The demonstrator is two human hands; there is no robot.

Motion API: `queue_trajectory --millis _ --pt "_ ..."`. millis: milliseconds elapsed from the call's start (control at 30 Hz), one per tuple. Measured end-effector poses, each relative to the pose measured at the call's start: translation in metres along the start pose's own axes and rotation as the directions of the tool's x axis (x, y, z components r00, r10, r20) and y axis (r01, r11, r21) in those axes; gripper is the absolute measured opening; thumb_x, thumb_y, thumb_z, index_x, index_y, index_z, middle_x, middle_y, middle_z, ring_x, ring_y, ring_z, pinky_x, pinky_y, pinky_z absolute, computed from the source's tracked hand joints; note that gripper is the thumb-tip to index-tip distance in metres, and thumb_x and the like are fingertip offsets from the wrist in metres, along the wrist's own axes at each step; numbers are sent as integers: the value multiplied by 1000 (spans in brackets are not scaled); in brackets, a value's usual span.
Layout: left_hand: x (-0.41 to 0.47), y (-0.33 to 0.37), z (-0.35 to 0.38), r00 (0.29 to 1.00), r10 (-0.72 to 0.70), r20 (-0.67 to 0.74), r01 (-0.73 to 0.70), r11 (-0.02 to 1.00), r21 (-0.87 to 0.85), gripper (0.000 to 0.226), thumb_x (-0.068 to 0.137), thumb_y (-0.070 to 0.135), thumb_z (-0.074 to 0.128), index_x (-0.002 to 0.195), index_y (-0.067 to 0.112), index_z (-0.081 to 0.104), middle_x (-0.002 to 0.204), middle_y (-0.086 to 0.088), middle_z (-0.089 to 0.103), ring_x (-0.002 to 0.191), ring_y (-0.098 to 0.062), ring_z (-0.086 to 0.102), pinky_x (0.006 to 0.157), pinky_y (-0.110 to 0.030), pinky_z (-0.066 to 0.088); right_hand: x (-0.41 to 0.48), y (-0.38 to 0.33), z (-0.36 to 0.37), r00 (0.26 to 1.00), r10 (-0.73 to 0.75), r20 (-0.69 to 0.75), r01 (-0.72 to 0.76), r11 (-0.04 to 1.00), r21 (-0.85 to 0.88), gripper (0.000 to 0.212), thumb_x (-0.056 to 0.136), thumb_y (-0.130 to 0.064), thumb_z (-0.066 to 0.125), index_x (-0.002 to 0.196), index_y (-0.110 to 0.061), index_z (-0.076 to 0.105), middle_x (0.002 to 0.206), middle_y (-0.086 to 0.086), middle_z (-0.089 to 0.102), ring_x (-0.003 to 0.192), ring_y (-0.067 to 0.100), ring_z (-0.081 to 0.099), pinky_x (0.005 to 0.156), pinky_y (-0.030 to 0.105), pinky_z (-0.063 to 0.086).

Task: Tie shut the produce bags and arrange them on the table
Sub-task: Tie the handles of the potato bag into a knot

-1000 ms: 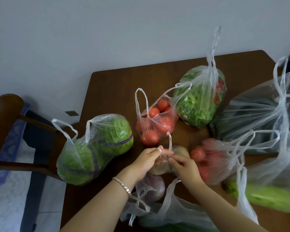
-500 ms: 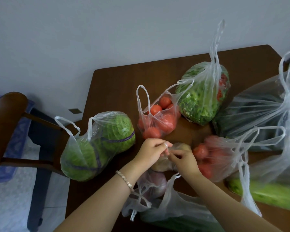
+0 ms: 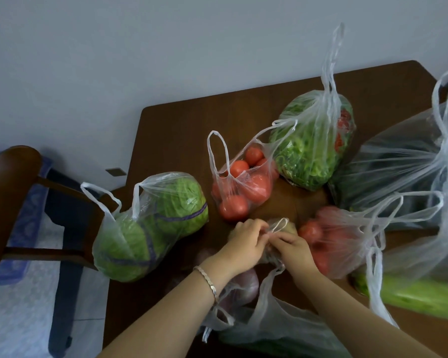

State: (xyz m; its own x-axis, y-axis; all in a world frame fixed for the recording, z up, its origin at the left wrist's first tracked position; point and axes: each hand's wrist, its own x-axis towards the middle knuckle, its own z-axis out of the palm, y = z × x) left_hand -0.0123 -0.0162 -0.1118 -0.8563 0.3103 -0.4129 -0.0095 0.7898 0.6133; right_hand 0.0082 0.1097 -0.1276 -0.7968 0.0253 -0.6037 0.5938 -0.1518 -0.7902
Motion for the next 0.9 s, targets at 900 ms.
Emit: queue_trajectory --millis 900 --pt "12 -13 -3 973 -227 -44 213 954 -211 15 82 16 66 85 3 72 102 -14 64 108 -30 53 101 -40 40 -7 1 8 893 -421 156 407 611 -679 23 77 -2 62 97 -12 70 83 0 66 76 13 57 66 13 39"
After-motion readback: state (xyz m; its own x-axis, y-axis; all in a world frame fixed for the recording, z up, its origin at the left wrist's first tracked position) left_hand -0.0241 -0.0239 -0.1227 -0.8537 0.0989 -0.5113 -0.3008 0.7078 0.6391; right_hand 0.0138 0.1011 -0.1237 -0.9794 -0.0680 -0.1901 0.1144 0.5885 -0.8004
